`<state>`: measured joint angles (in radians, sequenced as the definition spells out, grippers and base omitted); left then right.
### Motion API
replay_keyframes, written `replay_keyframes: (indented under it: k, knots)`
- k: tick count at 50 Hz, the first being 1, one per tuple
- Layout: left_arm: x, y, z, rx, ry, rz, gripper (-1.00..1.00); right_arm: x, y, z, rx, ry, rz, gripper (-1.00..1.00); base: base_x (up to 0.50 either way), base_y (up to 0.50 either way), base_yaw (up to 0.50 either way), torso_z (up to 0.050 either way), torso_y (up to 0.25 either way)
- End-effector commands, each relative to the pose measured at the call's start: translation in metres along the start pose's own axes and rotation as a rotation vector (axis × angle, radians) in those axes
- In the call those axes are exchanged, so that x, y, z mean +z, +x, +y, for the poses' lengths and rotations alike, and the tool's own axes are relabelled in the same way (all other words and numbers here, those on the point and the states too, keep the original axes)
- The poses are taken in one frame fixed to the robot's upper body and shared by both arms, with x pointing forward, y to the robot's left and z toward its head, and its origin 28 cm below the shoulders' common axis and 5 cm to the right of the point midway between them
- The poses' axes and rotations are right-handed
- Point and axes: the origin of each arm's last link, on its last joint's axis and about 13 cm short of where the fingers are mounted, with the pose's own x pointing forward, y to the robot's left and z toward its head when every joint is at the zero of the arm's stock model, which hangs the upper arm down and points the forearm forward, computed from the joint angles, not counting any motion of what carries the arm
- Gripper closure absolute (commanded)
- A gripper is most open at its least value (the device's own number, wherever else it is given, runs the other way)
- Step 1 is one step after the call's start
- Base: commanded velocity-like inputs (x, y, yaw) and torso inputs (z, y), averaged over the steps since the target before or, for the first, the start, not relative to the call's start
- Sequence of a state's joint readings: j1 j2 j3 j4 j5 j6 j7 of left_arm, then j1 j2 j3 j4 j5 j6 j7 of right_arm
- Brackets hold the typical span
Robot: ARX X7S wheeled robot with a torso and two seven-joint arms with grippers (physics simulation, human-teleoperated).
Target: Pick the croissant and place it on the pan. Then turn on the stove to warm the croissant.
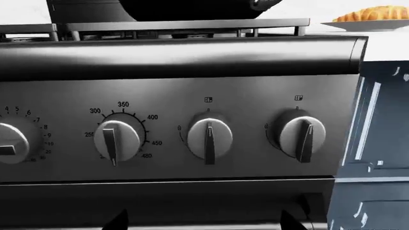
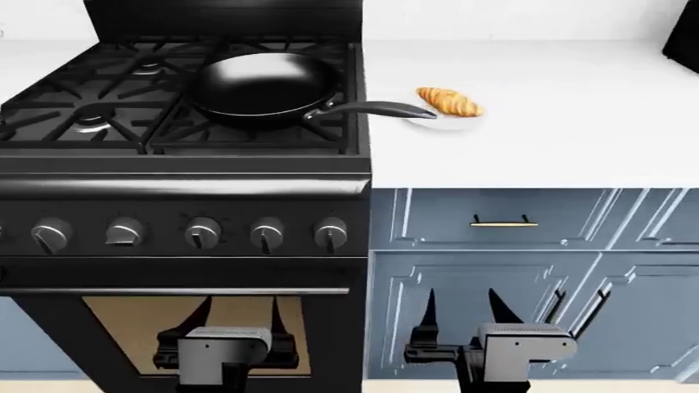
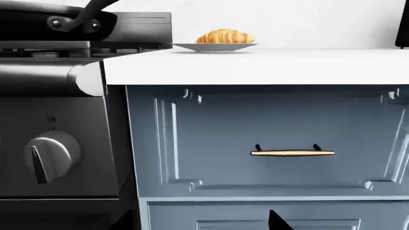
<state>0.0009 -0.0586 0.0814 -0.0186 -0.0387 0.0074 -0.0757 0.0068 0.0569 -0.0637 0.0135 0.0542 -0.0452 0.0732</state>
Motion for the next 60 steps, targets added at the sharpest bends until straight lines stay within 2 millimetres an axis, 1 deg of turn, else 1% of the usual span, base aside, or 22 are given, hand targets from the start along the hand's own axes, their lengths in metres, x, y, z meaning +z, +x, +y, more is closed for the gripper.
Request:
replay_keyframes:
  k: [1,5,10,15,19,22,30,33,36,39,43,45,51,55,57,59,60]
  knots:
    - [-0.001,-0.001,0.000,-0.008,0.002,0.002,-1.00,0.000,0.000,0.000,0.001,-0.004,-0.011,-1.00,0.00,-0.50,0.00,0.000,0.000]
    - [-0.001,-0.001,0.000,-0.009,0.006,0.001,-1.00,0.001,0.000,0.000,0.004,-0.007,-0.018,-1.00,0.00,-0.50,0.00,0.000,0.000]
    - [-0.001,-0.001,-0.001,-0.014,0.021,-0.002,-1.00,0.002,-0.001,0.001,0.009,-0.013,-0.028,-1.00,0.00,0.00,0.00,0.000,0.000]
    - [0.000,0.000,-0.001,-0.009,0.043,0.000,-1.00,0.003,-0.001,0.001,0.012,-0.012,-0.027,-1.00,0.00,0.00,0.00,0.050,0.000]
    - [0.008,0.000,0.000,0.003,0.050,0.003,-1.00,0.009,0.001,0.002,0.021,-0.032,-0.031,-1.00,0.00,0.00,0.00,0.050,0.000]
    - [0.020,0.002,0.001,0.012,0.044,0.008,-1.00,0.019,0.003,0.001,0.025,-0.067,-0.030,-1.00,0.00,0.00,0.00,0.050,0.000]
    - [0.061,0.006,0.007,-0.041,0.021,-0.035,-1.00,0.065,0.001,-0.005,0.004,-0.160,-0.103,-1.00,0.00,0.00,0.00,0.050,0.000]
    - [0.081,0.006,0.012,-0.079,0.008,-0.054,-1.00,0.088,0.000,-0.006,0.004,-0.184,-0.135,-1.00,0.00,0.00,0.00,0.050,0.000]
    - [0.099,0.008,0.017,-0.118,0.001,-0.069,-1.00,0.113,-0.001,-0.007,0.030,-0.209,-0.159,-1.00,0.00,0.00,0.00,0.050,0.000]
    - [0.113,0.011,0.021,-0.175,0.006,-0.065,-1.00,0.133,-0.001,-0.008,0.064,-0.196,-0.167,-1.00,0.00,0.00,0.00,0.050,0.000]
    - [0.132,0.017,0.027,-0.222,0.038,-0.058,-1.00,0.159,-0.001,-0.008,0.149,-0.194,-0.139,-1.00,0.00,0.00,0.00,0.050,0.000]
    - [0.147,0.021,0.031,-0.240,0.036,-0.053,-1.00,0.173,-0.002,-0.008,0.184,-0.197,-0.125,-1.00,0.00,0.00,0.00,0.050,0.000]
    - [0.176,0.026,0.037,-0.301,0.040,-0.057,-1.00,0.205,-0.001,-0.009,0.269,-0.205,-0.117,-1.00,0.00,0.00,0.00,0.050,0.000]
    - [0.190,0.025,0.037,-0.382,0.039,-0.066,-1.00,0.223,0.000,-0.012,0.307,-0.225,-0.109,-1.00,0.00,0.00,0.00,0.050,0.000]
    - [0.198,0.023,0.036,-0.419,0.034,-0.086,-1.00,0.230,0.005,-0.016,0.319,-0.264,-0.088,-1.00,0.00,0.00,0.00,0.050,0.000]
    - [0.204,0.023,0.037,-0.425,0.027,-0.092,-1.00,0.247,0.014,-0.031,0.174,-0.290,-0.084,-1.00,0.00,0.00,0.00,0.050,0.000]
    - [0.206,0.024,0.038,-0.422,0.027,-0.095,-1.00,0.256,0.017,-0.034,0.123,-0.300,-0.086,-1.00,0.00,0.00,0.00,0.048,0.000]
